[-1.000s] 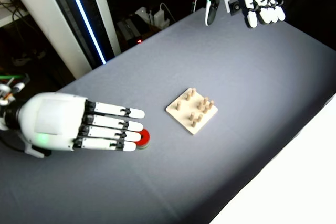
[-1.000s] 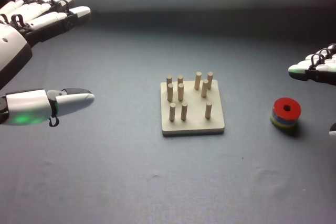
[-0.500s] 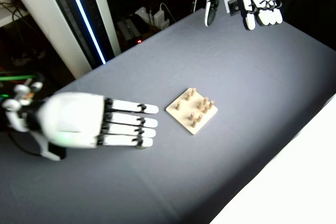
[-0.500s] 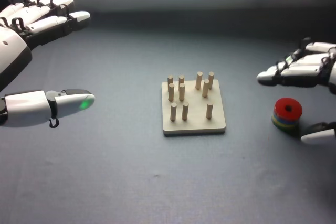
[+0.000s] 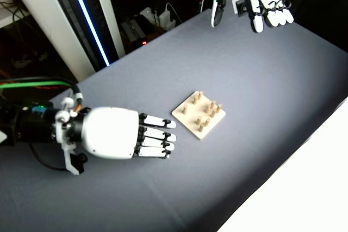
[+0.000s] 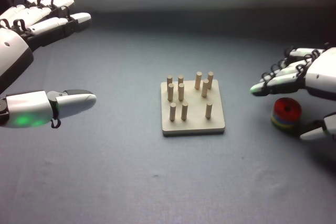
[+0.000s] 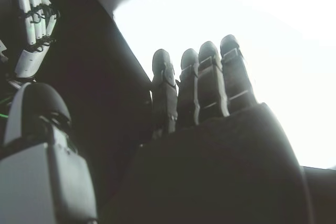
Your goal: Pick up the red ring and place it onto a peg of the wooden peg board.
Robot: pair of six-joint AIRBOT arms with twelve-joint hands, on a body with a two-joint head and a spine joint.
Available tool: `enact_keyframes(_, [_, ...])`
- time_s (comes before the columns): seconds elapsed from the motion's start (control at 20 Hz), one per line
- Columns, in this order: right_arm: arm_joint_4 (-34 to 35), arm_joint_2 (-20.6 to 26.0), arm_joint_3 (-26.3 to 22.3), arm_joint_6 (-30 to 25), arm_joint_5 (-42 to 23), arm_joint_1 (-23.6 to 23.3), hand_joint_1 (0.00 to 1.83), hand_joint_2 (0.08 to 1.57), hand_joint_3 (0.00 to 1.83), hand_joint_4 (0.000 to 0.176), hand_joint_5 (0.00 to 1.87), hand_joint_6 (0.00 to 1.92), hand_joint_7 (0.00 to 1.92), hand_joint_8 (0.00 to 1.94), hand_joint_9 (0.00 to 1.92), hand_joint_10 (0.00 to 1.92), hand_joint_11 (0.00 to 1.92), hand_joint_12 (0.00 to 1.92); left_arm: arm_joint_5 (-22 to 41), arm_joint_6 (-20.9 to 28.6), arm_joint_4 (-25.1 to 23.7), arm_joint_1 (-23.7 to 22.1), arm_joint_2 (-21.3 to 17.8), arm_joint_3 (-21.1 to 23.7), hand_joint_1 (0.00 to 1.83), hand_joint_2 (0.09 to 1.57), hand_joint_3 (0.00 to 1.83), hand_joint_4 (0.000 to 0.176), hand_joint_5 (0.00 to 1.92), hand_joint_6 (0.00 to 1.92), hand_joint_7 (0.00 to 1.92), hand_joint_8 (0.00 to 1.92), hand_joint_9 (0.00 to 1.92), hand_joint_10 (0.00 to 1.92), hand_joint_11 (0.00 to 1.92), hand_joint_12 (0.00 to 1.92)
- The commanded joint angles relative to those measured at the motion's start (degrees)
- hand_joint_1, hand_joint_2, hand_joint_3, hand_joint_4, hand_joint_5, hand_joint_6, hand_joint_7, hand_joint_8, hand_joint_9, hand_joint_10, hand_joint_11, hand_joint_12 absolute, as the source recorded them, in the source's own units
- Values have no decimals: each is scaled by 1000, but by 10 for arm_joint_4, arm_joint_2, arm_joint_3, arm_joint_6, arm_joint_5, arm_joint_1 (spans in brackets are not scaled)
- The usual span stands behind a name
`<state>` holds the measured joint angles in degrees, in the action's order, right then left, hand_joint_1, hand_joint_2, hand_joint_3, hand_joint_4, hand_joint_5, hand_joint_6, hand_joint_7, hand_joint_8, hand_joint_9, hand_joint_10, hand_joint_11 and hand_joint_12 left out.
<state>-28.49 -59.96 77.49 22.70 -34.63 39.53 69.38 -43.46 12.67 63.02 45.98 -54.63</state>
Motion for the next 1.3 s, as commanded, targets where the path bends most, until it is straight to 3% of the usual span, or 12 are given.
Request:
enact_keyframes(0.0, [19, 1, 5, -1, -38, -6, 1070, 996, 2, 69, 386, 5, 442, 11, 457, 11, 0, 1096, 69, 4, 1, -4, 2, -5, 531, 1045, 8, 0, 306, 0, 115, 1, 54, 2, 0, 0])
enact_keyframes(0.45, [20, -11, 21, -1, -12, -6, 1078, 1031, 0, 41, 567, 12, 658, 11, 644, 26, 89, 1196, 70, 5, 0, -4, 3, -3, 649, 1008, 0, 27, 282, 1, 105, 2, 66, 10, 13, 6])
enact_keyframes(0.6, [20, -13, 22, -1, -10, -6, 1063, 1023, 0, 49, 584, 14, 663, 11, 659, 29, 114, 1201, 69, 5, 0, -4, 3, -3, 647, 1005, 0, 9, 296, 5, 126, 8, 86, 14, 31, 17])
enact_keyframes(0.65, [19, -14, 23, -1, -10, -6, 1057, 1010, 0, 53, 628, 13, 716, 18, 705, 44, 158, 1253, 69, 5, 0, -5, 3, -4, 629, 1001, 0, 29, 282, 1, 125, 6, 89, 14, 49, 26])
enact_keyframes(0.7, [19, -14, 23, 0, -10, -7, 1070, 1007, 0, 47, 668, 22, 755, 29, 745, 59, 206, 1280, 69, 5, 0, -5, 3, -3, 641, 1003, 0, 37, 272, 0, 114, 1, 74, 6, 27, 20])
enact_keyframes(0.75, [19, -14, 24, 0, -9, -7, 1098, 999, 0, 0, 766, 29, 826, 34, 827, 97, 330, 1302, 69, 5, 0, -5, 3, -3, 647, 1004, 0, 32, 272, 1, 116, 2, 76, 7, 23, 20])
enact_keyframes(0.9, [19, -14, 24, 2, -7, -7, 1189, 998, 0, 0, 921, 26, 990, 40, 962, 154, 554, 1197, 69, 5, 0, -4, 3, -3, 593, 1001, 0, 52, 256, 0, 104, 0, 65, 1, 10, 18])
enact_keyframes(0.95, [19, -14, 24, 2, -7, -7, 1163, 1052, 0, 0, 1044, 652, 1031, 26, 983, 150, 560, 1193, 69, 5, 0, -4, 3, -3, 614, 997, 0, 49, 261, 2, 110, 2, 74, 4, 10, 20])
enact_keyframes(1.05, [19, -15, 24, 2, -7, -7, 1160, 1078, 2, 0, 1031, 880, 1072, 28, 1018, 159, 600, 1193, 69, 5, 0, -4, 3, -3, 623, 1007, 0, 45, 256, 0, 95, 0, 43, 0, 0, 0])
enact_keyframes(1.15, [19, -15, 24, 2, -7, -7, 1222, 1095, 3, 12, 949, 1013, 1080, 806, 1074, 208, 661, 1305, 69, 5, 0, -4, 3, -3, 604, 1005, 0, 53, 252, 3, 89, 3, 34, 4, 0, 0])
enact_keyframes(1.2, [19, -15, 24, 2, -7, -7, 1220, 1105, 0, 20, 933, 1054, 1062, 852, 1054, 319, 670, 1337, 69, 5, 0, -4, 3, -3, 603, 997, 0, 60, 262, 7, 101, 7, 58, 14, 12, 5])
enact_keyframes(1.25, [19, -15, 24, 2, -7, -7, 1351, 1081, 0, 0, 983, 929, 1110, 745, 978, 986, 715, 1346, 69, 5, 0, -4, 3, -3, 609, 1000, 0, 52, 266, 7, 109, 9, 76, 20, 23, 11])
